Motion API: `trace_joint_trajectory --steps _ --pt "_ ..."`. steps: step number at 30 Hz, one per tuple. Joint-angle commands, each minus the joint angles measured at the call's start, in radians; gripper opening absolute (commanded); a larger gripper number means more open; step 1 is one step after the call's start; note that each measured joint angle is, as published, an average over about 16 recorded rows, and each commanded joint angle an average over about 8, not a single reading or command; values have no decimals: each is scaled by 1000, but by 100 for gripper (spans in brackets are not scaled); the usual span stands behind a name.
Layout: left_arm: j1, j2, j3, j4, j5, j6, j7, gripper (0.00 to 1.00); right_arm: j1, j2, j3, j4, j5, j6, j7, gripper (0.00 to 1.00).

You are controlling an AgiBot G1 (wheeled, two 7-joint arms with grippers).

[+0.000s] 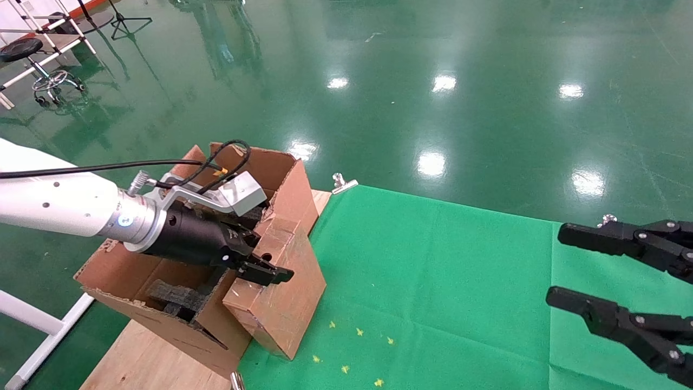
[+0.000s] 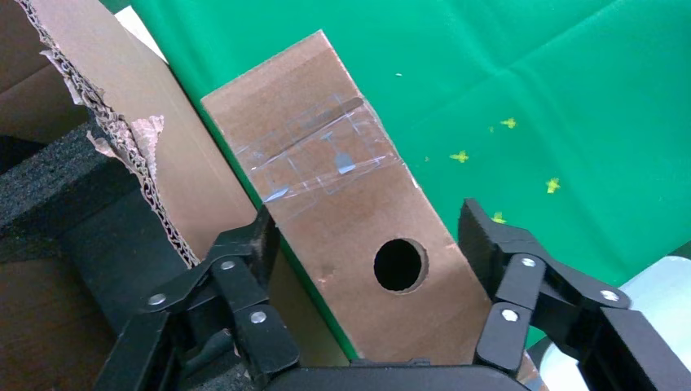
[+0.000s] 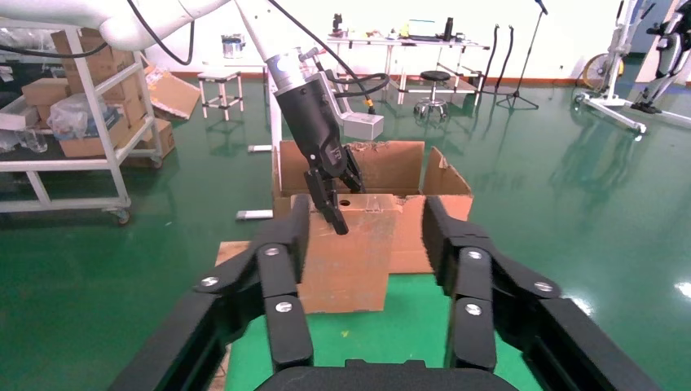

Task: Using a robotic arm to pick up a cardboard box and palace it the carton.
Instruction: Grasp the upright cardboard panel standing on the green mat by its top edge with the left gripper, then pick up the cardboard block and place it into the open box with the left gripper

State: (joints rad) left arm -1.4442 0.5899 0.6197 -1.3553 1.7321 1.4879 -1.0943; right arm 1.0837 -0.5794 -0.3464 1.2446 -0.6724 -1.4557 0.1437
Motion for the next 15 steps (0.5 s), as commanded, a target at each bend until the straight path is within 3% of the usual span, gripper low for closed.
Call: trace_joint_trajectory --steps 1,8,15 --pt "1 -1 0 -1 0 0 -2 0 0 0 0 0 0 0 0 100" --pt "-2 0 -21 31 -56 -6 46 0 0 0 0 0 0 0 0 100" --pt "-16 -37 -94 114 -214 -8 236 0 0 0 0 0 0 0 0 100"
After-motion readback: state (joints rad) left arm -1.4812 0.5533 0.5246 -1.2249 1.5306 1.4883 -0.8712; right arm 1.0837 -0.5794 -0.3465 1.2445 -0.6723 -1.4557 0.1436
